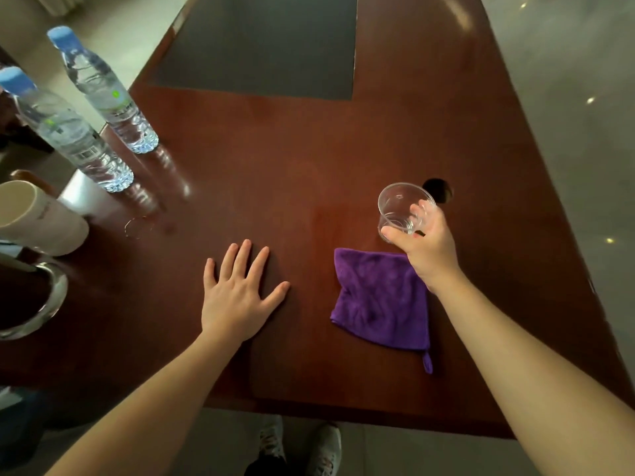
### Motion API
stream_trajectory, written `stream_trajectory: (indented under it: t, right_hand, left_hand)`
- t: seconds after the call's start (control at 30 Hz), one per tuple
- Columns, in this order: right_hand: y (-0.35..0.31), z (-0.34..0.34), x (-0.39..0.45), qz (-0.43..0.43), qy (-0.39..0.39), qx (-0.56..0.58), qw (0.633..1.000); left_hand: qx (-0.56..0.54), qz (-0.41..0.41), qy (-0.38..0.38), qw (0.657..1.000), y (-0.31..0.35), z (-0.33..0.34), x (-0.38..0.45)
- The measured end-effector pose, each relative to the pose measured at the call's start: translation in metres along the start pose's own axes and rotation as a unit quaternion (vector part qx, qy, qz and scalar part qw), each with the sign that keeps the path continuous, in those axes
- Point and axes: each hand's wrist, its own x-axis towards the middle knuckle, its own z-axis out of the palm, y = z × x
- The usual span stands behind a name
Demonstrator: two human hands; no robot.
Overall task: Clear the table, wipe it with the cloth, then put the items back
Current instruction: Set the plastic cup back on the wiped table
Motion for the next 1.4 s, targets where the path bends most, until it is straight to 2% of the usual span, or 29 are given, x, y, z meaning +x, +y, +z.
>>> stream_trajectory:
  t: [0.23, 0.43, 0.6, 0.73, 0.87, 1.03, 1.17, 1.4]
  right_hand:
    - [0.004, 0.002, -0.001, 0.007, -0.008, -0.009, 1.0]
    - [-0.002, -0.014, -0.006, 0.036, -0.037, -0.04, 0.998]
    - [-0.032, -0.036, -0.017, 0.035, 0.009, -0.208, 0.978]
    - [-0.062, -0.049, -0.027, -0.032, 0.012, -0.34, 0.94]
    - [-0.095, -0.052, -0.031, -0.106, 0.017, -0.45, 0.887]
    - [-0.137, -0.043, -0.032, -0.141, 0.04, -0.524, 0.839]
    - [-0.167, -0.031, -0.034, -0.168, 0.046, -0.536, 0.826]
    - [-0.187, 0.006, -0.037, -0.192, -0.008, -0.504, 0.842]
  left_hand:
    - [0.008, -0.001, -0.002, 1.0, -0.002, 0.002, 0.0]
    - [0.025, 0.003, -0.076, 0.997, 0.003, -0.008, 0.005]
    - [0.102, 0.022, -0.137, 0.985, 0.014, -0.05, 0.019]
    - [0.087, 0.03, -0.093, 0.991, 0.038, -0.101, 0.038]
    - [0.076, 0.052, -0.039, 0.995, 0.064, -0.155, 0.055]
    - [0.095, 0.055, -0.004, 0.994, 0.072, -0.202, 0.06]
    - [0.1, 0.032, 0.026, 0.994, 0.059, -0.225, 0.054]
    - [0.068, -0.019, 0.053, 0.996, 0.014, -0.235, 0.036]
